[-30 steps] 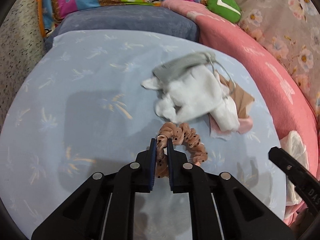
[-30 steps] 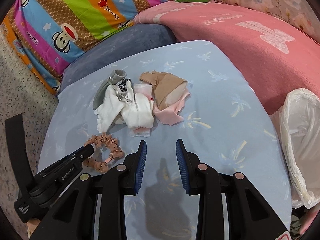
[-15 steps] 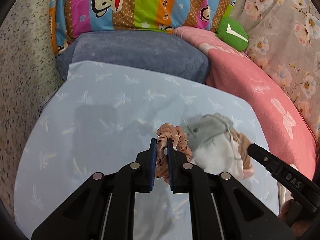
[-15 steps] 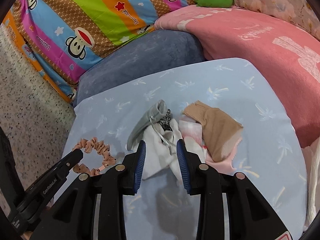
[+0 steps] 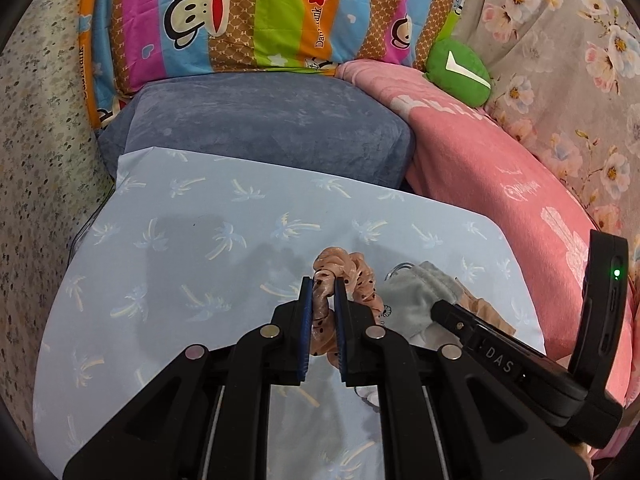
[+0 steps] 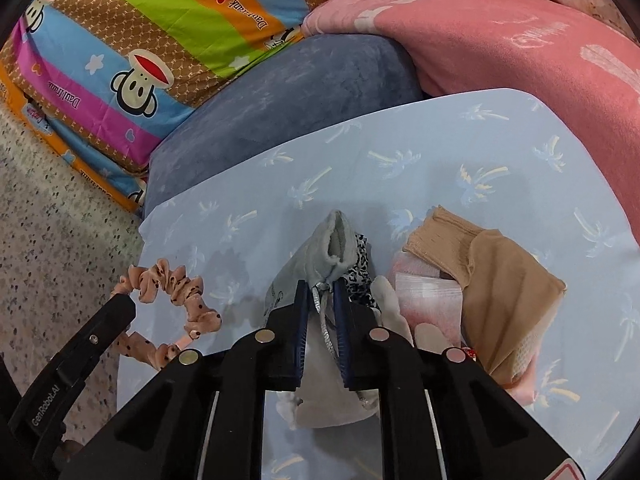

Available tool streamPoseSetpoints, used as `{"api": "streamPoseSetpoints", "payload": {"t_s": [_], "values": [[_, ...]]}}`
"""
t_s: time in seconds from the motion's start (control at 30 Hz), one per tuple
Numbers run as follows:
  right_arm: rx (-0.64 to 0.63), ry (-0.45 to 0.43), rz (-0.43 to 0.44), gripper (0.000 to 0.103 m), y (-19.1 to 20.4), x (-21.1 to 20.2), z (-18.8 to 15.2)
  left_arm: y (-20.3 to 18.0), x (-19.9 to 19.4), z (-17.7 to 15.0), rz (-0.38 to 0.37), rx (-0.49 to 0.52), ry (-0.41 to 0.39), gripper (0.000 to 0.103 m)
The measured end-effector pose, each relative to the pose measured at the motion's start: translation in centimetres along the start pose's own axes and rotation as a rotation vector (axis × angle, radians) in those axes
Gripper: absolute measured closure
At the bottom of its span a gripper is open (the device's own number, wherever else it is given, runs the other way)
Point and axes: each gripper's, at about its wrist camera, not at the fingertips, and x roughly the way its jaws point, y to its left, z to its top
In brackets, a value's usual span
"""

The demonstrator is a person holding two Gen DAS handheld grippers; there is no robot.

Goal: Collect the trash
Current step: 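Grasp grey sock with right tool while left tool holds scrunchie, then carry scrunchie with left tool while right tool carries grey sock to white bin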

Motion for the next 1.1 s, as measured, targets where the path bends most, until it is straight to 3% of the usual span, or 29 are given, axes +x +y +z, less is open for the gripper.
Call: {"api": "streamPoseSetpoints", "payload": {"t_s": [0.37,0.73,1.1], "values": [[-0.007,-0.099,0.015,0.095,-1.0,-6.7,0.2,-3.2,-2.5,0.1,-0.033,0.042,-0.029,0.093],[0.056,-0.038,-0.009,0.095,-6.5,-8.3,-6.3,-6.2,-3.5,-2.3,-0.064,0.076,-0.008,0.092],[0.059,-0.184,-0.017,0.096,-8.1,-15.4,-5.9,-9.9,-4.5,-3.5,-0.092,0.129,-0.003,0.093]]}}
